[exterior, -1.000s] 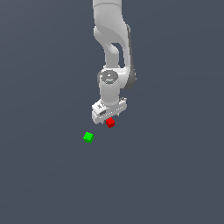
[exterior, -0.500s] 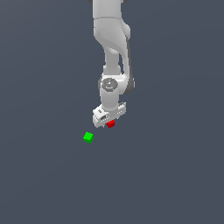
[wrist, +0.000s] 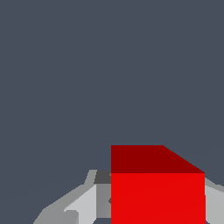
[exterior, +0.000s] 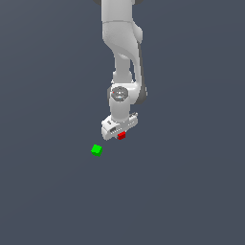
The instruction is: Stack the red cube on top of the green cube.
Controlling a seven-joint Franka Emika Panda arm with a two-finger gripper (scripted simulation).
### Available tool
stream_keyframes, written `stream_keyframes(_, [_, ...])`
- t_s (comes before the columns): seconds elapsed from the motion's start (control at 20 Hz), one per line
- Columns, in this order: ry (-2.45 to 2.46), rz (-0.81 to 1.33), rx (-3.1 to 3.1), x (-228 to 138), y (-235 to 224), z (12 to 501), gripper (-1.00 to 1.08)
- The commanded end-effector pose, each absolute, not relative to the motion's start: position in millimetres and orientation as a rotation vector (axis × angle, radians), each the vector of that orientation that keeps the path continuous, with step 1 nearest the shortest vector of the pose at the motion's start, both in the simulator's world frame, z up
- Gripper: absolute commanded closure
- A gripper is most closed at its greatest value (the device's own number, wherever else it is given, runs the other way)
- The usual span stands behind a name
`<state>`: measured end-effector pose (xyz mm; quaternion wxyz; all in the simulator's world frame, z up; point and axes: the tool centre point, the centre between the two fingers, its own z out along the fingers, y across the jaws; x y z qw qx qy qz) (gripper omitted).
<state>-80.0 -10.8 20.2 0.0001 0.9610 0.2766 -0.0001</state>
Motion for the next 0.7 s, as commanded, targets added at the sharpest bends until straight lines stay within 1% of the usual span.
stream_keyframes(0.0, [0.87, 0.0, 3.019, -80, -10, 20, 1.08])
stream_keyframes(0.35, [0.868, 0.0, 3.019, -80, -11, 25, 1.08])
stream_keyframes(0.65, [0.869, 0.0, 3.018, -81, -11, 47, 1.08])
